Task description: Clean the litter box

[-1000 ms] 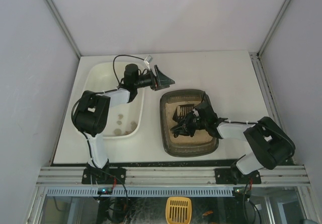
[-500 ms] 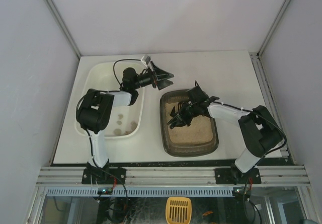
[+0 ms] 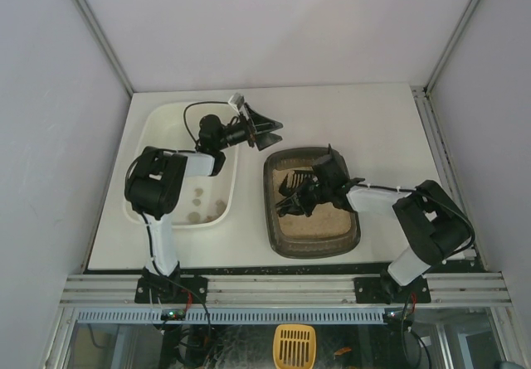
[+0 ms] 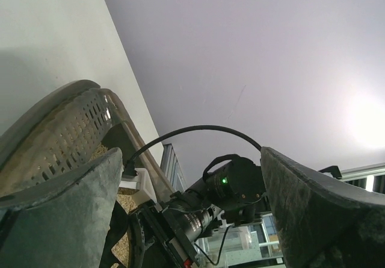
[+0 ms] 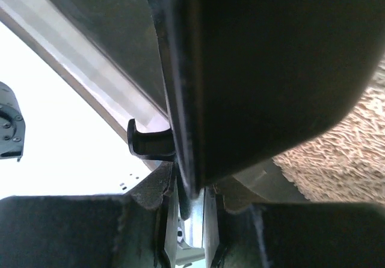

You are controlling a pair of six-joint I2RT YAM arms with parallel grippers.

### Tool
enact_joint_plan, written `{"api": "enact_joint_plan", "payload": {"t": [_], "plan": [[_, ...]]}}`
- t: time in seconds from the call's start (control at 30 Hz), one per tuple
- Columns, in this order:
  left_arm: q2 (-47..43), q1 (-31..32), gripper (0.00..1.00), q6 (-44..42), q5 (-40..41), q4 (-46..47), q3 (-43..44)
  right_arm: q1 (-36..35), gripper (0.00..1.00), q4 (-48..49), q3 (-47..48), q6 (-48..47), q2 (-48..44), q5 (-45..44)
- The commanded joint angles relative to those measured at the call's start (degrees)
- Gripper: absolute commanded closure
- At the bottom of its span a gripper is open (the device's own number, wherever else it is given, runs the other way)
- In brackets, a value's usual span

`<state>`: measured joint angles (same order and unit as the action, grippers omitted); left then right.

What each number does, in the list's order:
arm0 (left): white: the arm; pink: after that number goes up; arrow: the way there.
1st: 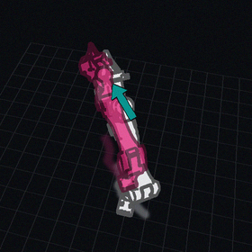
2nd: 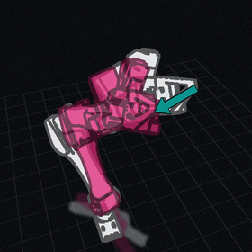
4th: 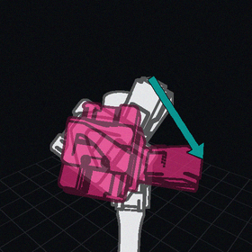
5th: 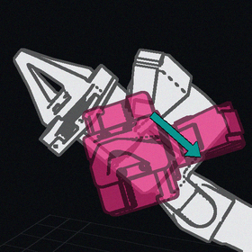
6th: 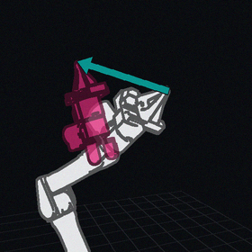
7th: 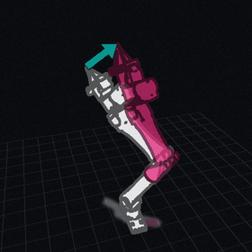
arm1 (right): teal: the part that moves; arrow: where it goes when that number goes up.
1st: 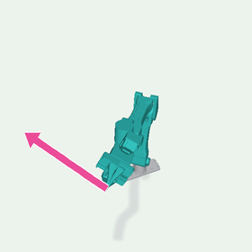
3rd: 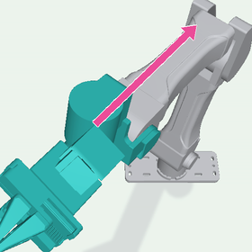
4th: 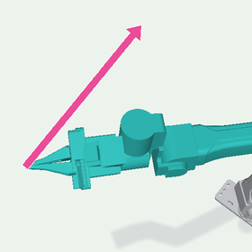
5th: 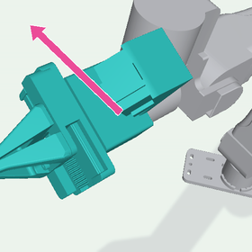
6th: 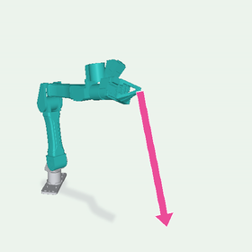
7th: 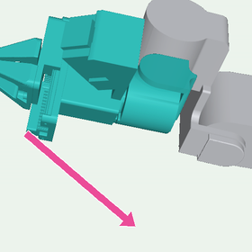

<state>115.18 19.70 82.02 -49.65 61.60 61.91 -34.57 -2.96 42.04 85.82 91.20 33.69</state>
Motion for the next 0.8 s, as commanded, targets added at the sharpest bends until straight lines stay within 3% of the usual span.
{"api": "enact_joint_plan", "payload": {"t": [0.0,0.2,0.4,0.77], "plan": [[-0.64,-1.34,0.0,0.69,0.65,2.7,-1.01,-1.24,1.0,7.8,-3.5,9.49,2.77,-0.6],[-0.49,-1.45,0.0,0.86,0.04,2.69,-0.45,-0.78,1.0,13.1,-3.07,11.6,6.18,-1.66],[-0.3,-1.35,0.0,1.27,0.07,3.12,-0.38,-0.99,1.0,12.12,0.55,9.94,7.47,-4.49],[1.56,-1.46,0.0,2.06,-2.64,2.94,1.39,-0.65,1.0,17.7,-1.46,-1.64,3.53,-9.31]]}}
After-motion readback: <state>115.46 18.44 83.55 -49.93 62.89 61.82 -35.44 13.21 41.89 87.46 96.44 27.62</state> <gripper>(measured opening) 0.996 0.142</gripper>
